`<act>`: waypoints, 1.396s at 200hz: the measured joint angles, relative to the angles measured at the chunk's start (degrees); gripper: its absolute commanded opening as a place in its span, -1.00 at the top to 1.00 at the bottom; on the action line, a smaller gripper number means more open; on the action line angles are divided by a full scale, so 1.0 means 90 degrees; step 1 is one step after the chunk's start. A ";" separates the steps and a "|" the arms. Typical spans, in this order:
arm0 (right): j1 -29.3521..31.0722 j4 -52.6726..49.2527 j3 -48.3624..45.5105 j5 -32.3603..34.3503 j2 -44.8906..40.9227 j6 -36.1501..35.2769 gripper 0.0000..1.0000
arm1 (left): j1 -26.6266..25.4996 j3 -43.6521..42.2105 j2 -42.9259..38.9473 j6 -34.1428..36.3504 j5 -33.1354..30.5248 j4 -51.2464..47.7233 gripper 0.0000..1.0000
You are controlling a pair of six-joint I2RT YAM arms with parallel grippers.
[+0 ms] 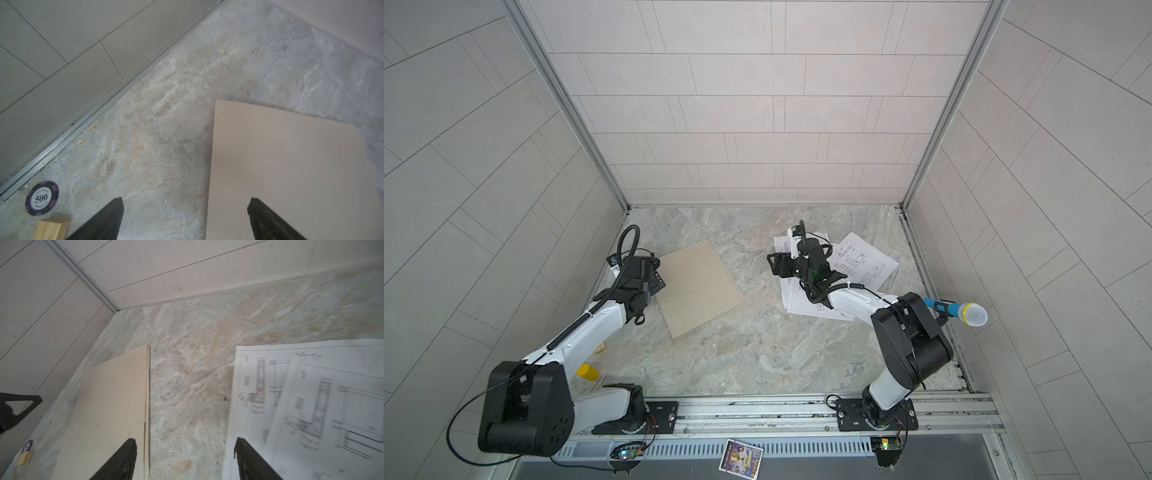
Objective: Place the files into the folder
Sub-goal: 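Move the left gripper over the folder while the right gripper reaches its edge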
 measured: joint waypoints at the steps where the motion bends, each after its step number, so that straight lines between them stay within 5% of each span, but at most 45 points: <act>1: 0.0015 -0.0002 0.0017 -0.0010 0.0022 0.0007 -0.46 | 0.0000 0.0007 0.0010 -0.0005 0.0012 -0.0012 -0.95; 83: 0.0765 -0.1236 0.2246 -0.0758 0.2526 0.0559 -0.34 | 0.0022 0.0702 0.1120 -0.0070 0.1622 -0.0362 -0.80; 189: 0.1013 -0.1865 0.2606 -0.1171 0.2936 0.0792 -0.22 | 0.0012 0.0986 0.1923 0.0078 0.2936 -0.0243 -0.62; 227: 0.1066 -0.1773 0.2497 -0.1411 0.2929 0.0855 -0.20 | -0.0029 0.1212 0.2013 0.0160 0.3014 -0.0253 -0.62; 279: 0.1066 -0.1644 0.2319 -0.1428 0.2827 0.0862 -0.22 | -0.0039 0.1202 0.1132 0.0102 0.2205 -0.0942 -0.69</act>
